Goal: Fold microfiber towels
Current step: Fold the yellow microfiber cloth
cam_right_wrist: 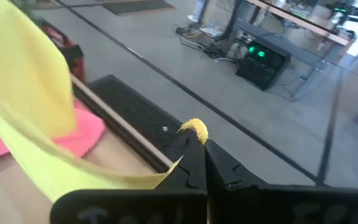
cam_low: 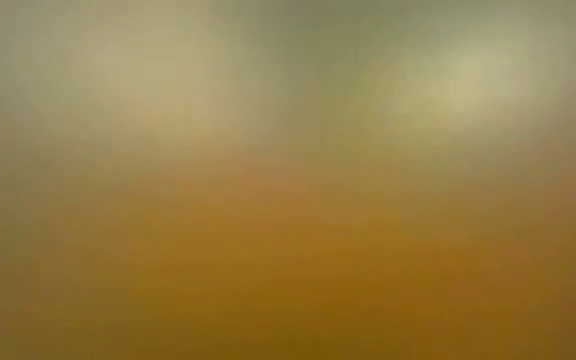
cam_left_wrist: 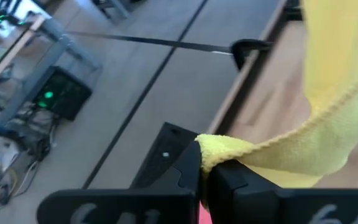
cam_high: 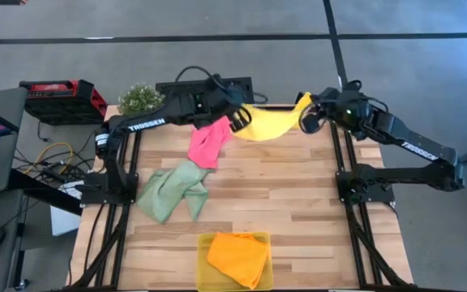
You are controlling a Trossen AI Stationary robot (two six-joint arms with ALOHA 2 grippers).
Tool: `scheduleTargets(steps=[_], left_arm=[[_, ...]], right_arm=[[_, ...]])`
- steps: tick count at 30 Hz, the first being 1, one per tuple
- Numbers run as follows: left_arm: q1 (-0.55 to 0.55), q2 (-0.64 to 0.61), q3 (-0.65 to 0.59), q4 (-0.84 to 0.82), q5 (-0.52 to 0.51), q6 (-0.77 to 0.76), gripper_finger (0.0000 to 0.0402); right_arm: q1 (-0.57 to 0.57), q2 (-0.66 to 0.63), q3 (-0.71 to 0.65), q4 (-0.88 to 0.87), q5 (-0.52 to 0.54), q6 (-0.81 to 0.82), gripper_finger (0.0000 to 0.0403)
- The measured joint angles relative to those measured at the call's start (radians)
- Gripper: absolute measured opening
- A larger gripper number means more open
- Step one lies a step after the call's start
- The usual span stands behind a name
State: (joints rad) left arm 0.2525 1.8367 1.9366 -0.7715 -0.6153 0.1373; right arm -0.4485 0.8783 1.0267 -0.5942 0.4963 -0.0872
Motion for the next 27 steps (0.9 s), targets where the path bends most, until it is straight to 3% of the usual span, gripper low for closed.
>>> scheduleTargets(steps=[8, 12, 18, 27], left_arm=[[0.098, 0.003, 0.0, 0.057, 0.0, 0.033, 0.0], [0.09, 0.003, 0.0, -0.035, 0.005, 0.017, 0.0], [0.03, 0.016, -0.004, -0.266, 0.059, -0.107, 0.0], [-0.086, 0.014, -0.134, -0.403, 0.171, -0.283, 0.0]], right_arm=[[-0.095, 0.104, 0.0, 0.11, 0.003, -0.051, 0.0005], [-0.099, 0.11, 0.0, -0.004, -0.003, -0.012, 0.0005], [-0.046, 0.11, -0.002, -0.232, -0.052, 0.115, 0.0004], [0.105, 0.109, -0.122, -0.348, -0.16, 0.274, 0.0005]])
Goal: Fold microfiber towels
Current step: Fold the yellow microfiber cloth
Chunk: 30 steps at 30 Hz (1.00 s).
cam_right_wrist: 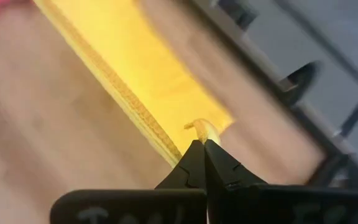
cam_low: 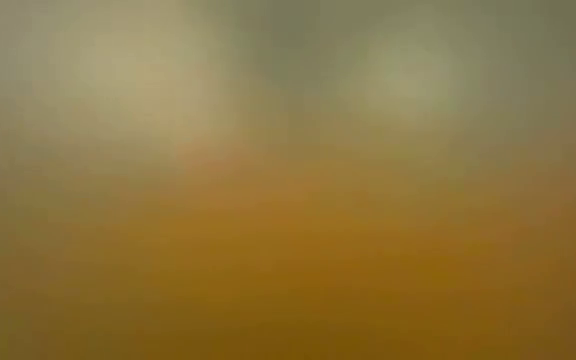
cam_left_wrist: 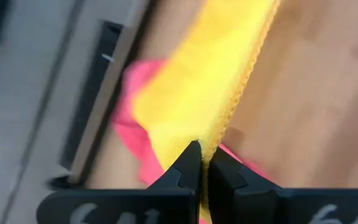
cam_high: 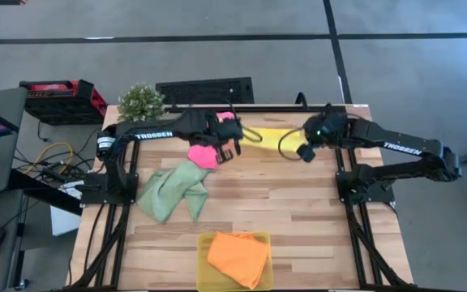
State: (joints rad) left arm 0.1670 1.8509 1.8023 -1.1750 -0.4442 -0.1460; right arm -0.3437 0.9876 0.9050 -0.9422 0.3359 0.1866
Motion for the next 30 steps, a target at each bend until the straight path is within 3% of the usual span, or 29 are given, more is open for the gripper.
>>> scheduleTargets(steps=[12, 21, 26, 30], left_arm=[[-0.182, 0.001, -0.185, 0.019, 0.192, -0.184, 0.0], [-0.255, -0.001, -0.296, 0.148, 0.318, -0.305, 0.0], [-0.258, 0.0, -0.335, 0.18, 0.364, -0.347, 0.0], [-0.238, 0.0, -0.35, 0.207, 0.345, -0.341, 0.0]], right_arm=[[0.303, 0.0, -0.153, -0.054, -0.082, 0.307, 0.0006], [0.531, -0.001, -0.245, 0.007, -0.129, 0.569, 0.0006], [0.582, -0.001, -0.254, 0.021, -0.121, 0.626, 0.0006], [0.555, 0.0, -0.256, 0.021, -0.06, 0.61, 0.0006]])
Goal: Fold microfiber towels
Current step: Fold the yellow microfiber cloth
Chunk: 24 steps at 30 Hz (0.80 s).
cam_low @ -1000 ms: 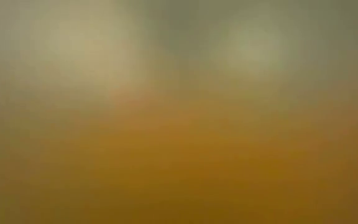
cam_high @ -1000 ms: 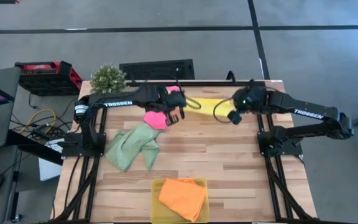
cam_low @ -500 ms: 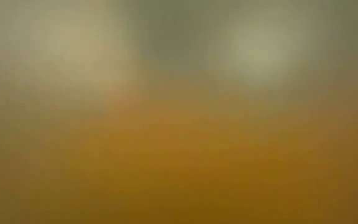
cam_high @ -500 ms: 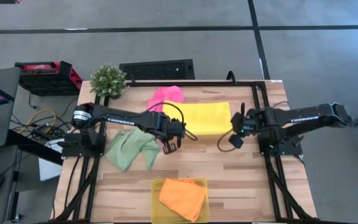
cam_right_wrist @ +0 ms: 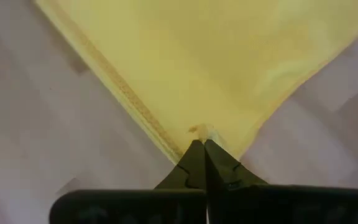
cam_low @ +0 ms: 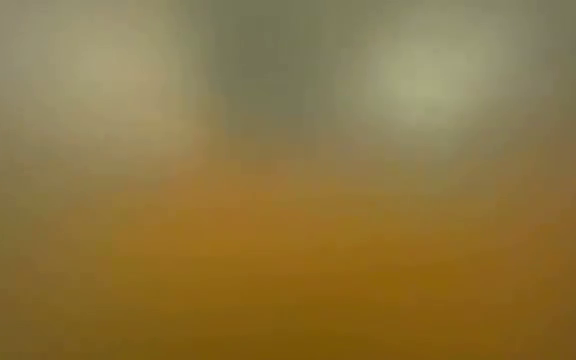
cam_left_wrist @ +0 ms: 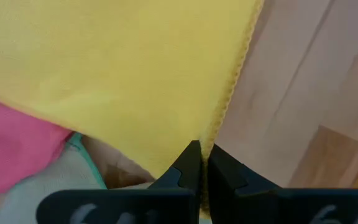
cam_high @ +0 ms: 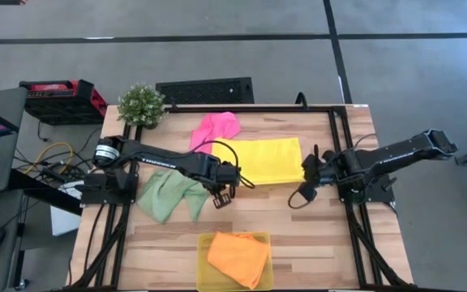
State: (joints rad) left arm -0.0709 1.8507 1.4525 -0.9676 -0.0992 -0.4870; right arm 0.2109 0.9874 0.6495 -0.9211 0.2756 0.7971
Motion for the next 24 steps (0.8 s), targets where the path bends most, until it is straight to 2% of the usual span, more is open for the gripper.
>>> scheduleTargets(steps=[5, 8, 16, 24], left_arm=[[0.053, 0.0, 0.0, 0.002, -0.131, -0.002, 0.0], [0.091, 0.0, 0.0, 0.009, -0.175, -0.012, 0.0], [0.174, 0.0, -0.033, 0.063, -0.186, -0.001, 0.0], [0.245, 0.0, -0.067, 0.142, -0.185, 0.042, 0.0]], right_arm=[[-0.107, 0.001, 0.0, 0.008, 0.089, -0.069, 0.0006], [-0.18, 0.016, 0.0, 0.021, 0.111, -0.116, 0.0006], [-0.335, 0.126, 0.0, 0.128, 0.143, -0.304, 0.0007], [-0.439, 0.199, 0.001, 0.195, 0.194, -0.369, 0.0006]])
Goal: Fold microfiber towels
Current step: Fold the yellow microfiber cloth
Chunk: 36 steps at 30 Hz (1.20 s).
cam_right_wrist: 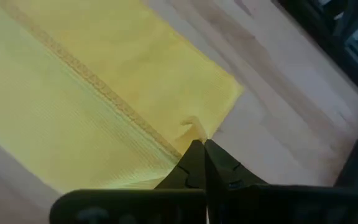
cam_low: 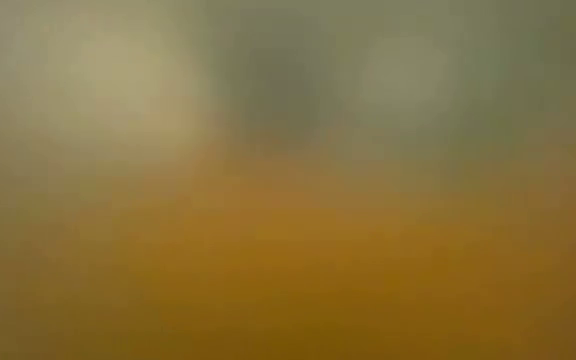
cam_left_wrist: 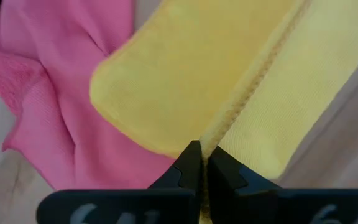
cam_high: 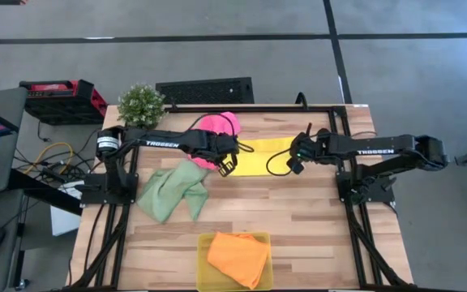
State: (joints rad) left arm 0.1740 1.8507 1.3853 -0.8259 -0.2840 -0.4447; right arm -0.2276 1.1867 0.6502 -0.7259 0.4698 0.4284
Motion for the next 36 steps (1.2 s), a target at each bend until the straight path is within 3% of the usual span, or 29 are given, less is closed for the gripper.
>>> scheduleTargets(steps=[13, 23, 30, 36], left_arm=[[0.043, 0.0, 0.0, 0.05, -0.009, 0.015, 0.0], [0.046, 0.0, 0.0, 0.114, -0.014, 0.052, 0.0], [0.045, 0.0, 0.0, 0.122, -0.063, 0.041, 0.0005], [0.055, 0.0, 0.0, 0.12, -0.114, 0.041, 0.0043]], right_arm=[[-0.076, 0.106, 0.0, 0.091, 0.063, -0.047, 0.0007], [-0.124, 0.112, -0.001, 0.114, 0.107, -0.076, 0.001], [-0.13, 0.112, -0.002, 0.148, 0.097, -0.116, 0.0038], [-0.131, 0.112, -0.003, 0.192, 0.108, -0.157, 0.0074]])
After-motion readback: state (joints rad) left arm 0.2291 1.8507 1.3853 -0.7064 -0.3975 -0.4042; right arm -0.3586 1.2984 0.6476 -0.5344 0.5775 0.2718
